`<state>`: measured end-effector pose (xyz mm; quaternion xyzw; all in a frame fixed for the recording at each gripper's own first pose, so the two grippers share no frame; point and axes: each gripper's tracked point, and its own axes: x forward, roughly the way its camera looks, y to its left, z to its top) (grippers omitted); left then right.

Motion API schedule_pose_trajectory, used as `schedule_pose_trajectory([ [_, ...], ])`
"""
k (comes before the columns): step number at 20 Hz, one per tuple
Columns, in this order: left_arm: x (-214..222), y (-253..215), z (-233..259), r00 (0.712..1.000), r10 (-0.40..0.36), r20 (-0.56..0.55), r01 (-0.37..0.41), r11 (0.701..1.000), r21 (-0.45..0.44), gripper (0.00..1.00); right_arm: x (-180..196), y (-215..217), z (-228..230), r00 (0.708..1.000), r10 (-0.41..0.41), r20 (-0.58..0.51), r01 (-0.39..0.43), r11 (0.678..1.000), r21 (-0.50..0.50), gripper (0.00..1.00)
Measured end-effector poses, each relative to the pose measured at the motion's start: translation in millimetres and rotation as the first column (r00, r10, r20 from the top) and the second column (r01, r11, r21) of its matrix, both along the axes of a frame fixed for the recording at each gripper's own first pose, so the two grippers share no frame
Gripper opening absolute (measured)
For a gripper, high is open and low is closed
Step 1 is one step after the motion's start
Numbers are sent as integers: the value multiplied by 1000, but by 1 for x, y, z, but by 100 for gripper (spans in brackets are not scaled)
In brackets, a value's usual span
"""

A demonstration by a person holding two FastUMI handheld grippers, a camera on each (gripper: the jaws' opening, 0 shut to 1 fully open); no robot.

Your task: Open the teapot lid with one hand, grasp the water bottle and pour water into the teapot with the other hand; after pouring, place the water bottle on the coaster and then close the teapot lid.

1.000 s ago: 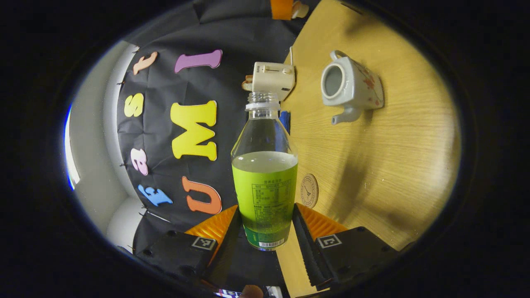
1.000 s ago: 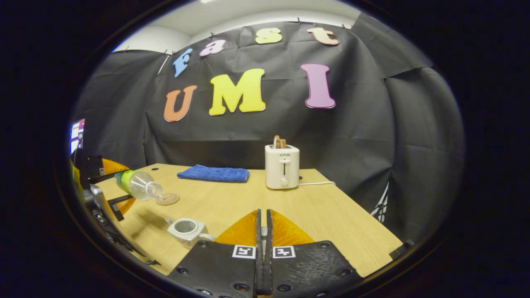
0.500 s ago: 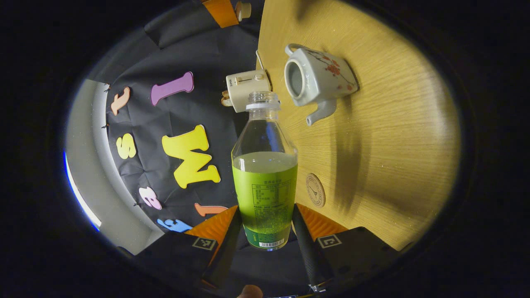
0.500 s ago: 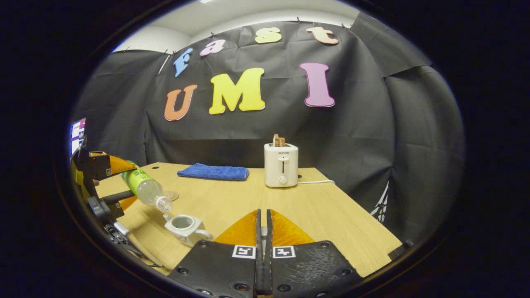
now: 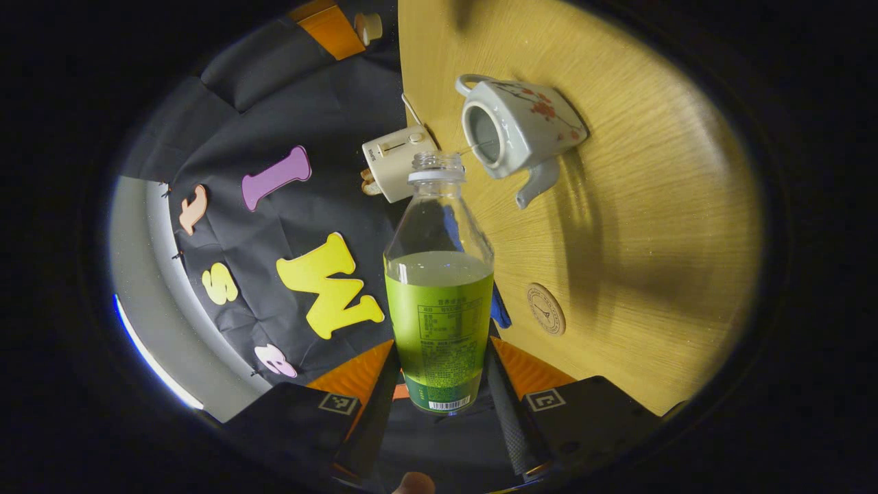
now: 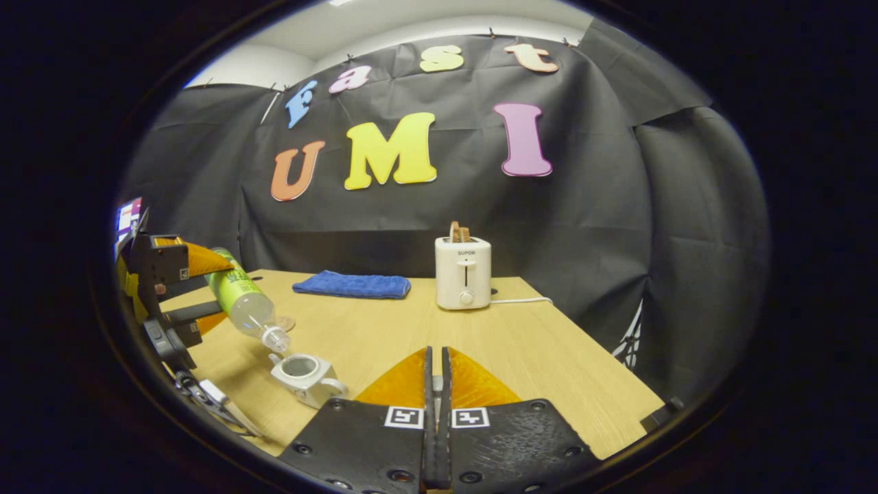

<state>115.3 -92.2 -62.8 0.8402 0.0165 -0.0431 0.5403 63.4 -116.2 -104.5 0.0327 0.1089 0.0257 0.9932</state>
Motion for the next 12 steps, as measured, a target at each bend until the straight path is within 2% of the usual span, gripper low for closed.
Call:
schedule_pose_trajectory([
  [12,6,-11,6,999,-29,33,24,991,129,73,-1,-1,-1,1000,5,0,-5,1000,-8,0],
])
